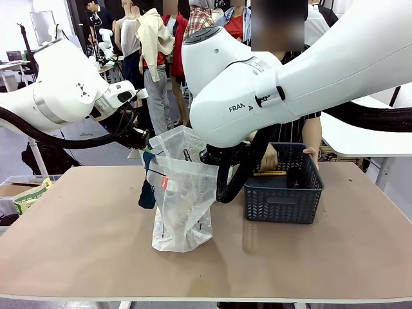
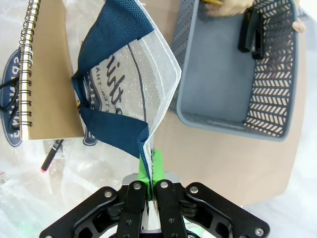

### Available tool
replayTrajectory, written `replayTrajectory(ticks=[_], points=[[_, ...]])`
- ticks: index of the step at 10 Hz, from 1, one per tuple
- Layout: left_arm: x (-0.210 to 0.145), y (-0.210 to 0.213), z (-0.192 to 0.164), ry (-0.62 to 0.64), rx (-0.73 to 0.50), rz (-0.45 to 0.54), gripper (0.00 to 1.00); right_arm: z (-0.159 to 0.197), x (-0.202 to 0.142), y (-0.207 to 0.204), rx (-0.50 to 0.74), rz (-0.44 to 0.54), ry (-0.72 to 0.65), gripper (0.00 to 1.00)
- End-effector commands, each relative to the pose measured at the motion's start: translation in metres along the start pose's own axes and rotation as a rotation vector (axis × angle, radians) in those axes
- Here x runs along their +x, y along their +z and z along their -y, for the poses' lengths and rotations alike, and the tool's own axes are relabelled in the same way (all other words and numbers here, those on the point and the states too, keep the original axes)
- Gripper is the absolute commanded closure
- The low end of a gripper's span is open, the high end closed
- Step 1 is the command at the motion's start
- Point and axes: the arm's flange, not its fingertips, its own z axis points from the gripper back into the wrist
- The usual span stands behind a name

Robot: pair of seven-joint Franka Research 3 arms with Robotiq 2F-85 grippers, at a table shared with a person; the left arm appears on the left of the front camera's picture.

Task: Transfer purchased items from the store into the shopping bag.
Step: Move the Reusable shopping bag to the right side of the table.

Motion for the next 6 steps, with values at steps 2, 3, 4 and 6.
replayTrajectory(ticks=[2, 3, 4, 6], points=[[-0.0001, 0.0009, -0.0019, 0.003, 0.002, 0.002, 1.0, 0.0022, -0.0024, -0.001, -0.008, -0.001, -0.001, 1.0], [-0.0001, 0.0009, -0.0019, 0.003, 0.002, 0.002, 1.0, 0.0022, -0.0024, -0.001, -0.008, -0.001, -0.001, 1.0], [-0.0001, 0.0009, -0.0019, 0.003, 0.002, 0.002, 1.0, 0.0022, -0.0024, -0.001, -0.008, -0.001, -0.001, 1.0], [-0.0001, 0.0009, -0.0019, 0.003, 0.002, 0.002, 1.0, 0.0022, -0.0024, -0.001, -0.008, -0.001, -0.001, 1.0]])
